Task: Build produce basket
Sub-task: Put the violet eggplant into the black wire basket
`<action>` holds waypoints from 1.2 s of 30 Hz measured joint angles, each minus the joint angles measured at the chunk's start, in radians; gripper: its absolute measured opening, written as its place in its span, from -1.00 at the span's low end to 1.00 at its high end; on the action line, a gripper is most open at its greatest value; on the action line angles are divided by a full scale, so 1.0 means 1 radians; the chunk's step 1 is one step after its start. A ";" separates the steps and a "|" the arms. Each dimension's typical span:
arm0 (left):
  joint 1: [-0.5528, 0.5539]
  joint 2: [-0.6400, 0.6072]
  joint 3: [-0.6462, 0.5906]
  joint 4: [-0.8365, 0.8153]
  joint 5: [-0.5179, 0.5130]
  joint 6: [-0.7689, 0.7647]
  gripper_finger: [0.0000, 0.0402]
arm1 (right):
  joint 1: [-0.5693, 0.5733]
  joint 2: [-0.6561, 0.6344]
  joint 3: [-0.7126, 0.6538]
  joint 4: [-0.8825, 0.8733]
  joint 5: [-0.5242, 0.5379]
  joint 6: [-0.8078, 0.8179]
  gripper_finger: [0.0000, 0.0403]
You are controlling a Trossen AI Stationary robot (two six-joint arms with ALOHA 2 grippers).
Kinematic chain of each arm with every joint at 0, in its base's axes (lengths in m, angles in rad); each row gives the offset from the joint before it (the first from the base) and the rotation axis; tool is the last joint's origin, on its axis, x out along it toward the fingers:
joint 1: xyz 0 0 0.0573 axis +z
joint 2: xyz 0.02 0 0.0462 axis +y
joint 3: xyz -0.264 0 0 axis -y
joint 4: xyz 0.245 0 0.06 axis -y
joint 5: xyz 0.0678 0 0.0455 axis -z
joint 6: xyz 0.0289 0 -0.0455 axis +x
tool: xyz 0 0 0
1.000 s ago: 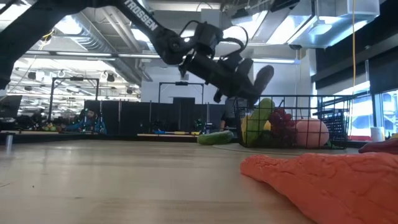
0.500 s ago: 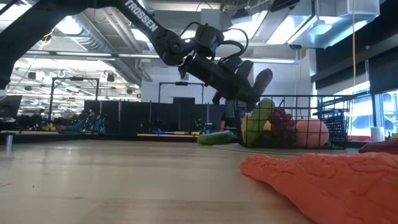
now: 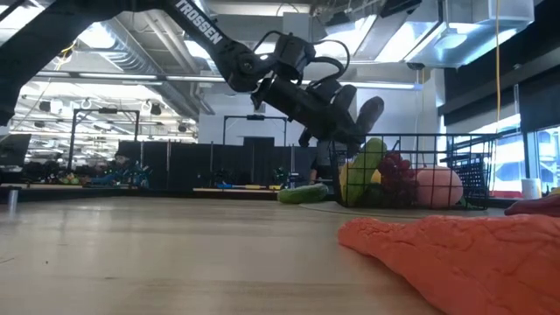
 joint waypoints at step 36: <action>-0.001 0.000 -0.001 0.005 0.002 0.003 -0.78 | 0.001 0.137 -0.001 -0.007 0.348 -0.204 -0.07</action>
